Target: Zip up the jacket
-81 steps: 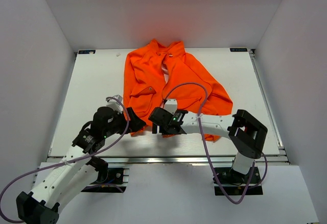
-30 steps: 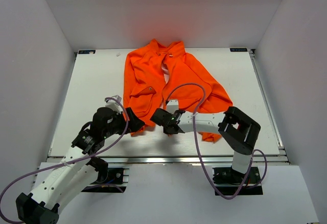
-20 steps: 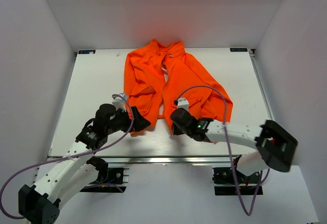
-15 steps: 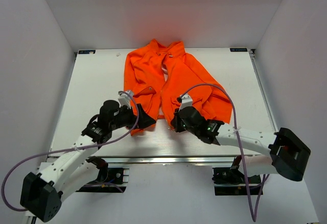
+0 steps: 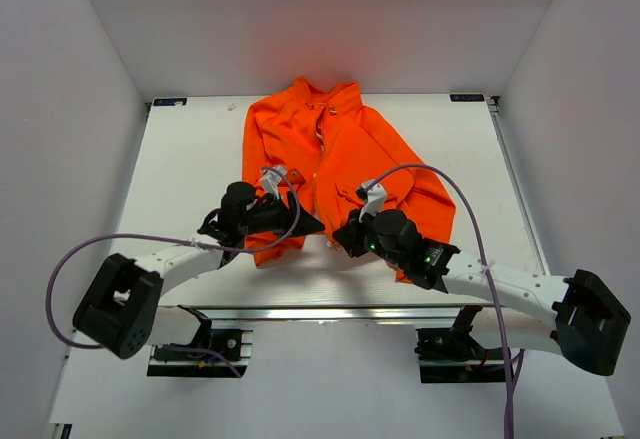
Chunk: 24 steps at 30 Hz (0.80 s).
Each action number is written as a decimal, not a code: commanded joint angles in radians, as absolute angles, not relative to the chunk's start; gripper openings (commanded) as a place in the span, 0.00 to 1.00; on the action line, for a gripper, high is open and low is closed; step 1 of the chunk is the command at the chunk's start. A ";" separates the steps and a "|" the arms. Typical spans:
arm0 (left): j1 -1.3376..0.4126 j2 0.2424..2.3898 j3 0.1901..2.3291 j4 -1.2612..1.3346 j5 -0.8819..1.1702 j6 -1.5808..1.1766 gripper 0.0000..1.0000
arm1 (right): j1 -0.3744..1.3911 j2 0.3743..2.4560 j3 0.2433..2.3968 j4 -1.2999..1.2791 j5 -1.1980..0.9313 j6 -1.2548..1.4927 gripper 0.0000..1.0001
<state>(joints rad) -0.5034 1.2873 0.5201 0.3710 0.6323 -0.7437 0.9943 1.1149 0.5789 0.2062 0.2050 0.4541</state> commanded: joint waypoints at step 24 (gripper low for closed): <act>-0.560 1.424 0.578 0.886 0.805 -0.943 0.00 | 0.942 1.029 0.508 0.339 0.089 0.503 0.15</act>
<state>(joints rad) -0.5404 1.4803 0.5930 0.7464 0.7727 -0.8764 0.9531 1.0527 0.5270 0.2600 0.1303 0.4786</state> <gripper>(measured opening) 0.018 0.146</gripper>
